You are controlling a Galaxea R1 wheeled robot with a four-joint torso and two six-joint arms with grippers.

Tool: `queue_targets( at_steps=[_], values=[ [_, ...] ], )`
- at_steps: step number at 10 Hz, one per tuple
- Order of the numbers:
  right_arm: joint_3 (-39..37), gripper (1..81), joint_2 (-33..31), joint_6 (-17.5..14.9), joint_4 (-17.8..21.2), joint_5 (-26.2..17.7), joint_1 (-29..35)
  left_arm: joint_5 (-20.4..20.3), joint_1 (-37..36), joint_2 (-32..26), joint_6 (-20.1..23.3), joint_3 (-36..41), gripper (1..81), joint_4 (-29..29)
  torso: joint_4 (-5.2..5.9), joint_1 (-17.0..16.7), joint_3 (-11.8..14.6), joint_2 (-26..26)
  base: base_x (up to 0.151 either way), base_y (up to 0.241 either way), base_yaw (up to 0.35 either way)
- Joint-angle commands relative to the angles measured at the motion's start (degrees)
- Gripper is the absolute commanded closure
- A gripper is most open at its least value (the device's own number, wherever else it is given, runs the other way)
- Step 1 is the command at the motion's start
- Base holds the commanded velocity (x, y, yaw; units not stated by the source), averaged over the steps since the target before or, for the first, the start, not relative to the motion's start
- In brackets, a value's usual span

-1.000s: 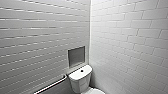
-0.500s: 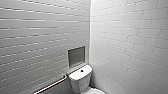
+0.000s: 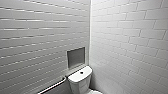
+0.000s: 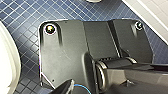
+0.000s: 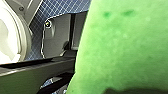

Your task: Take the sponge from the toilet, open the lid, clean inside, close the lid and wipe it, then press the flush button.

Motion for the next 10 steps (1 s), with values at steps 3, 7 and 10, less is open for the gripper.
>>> queue_targets(
  at_steps=[3, 7, 10],
  values=[
    [0.4, 81.1, -0.7, -0.1, -0.8, -3.1, 1.9, 3.0, -3.2, -0.3, 0.1, 0.3, 1.0, -0.5, 0.00, 0.0, 0.0, 0.0, 0.090, 0.000, 0.000],
    [0.2, 81.1, -0.7, -0.1, -0.8, -3.1, 1.8, 2.9, -3.2, -0.3, 0.1, 0.3, 1.0, -0.5, 0.00, 0.0, 0.0, 0.0, 0.100, 0.000, 0.000],
    [0.0, 81.1, -1.0, -0.1, -0.7, -3.1, 1.8, 3.0, -3.2, -0.2, 0.1, 0.3, 1.0, -0.6, 0.00, 0.0, 0.0, 0.0, 0.103, 0.000, 0.000]
  ],
)
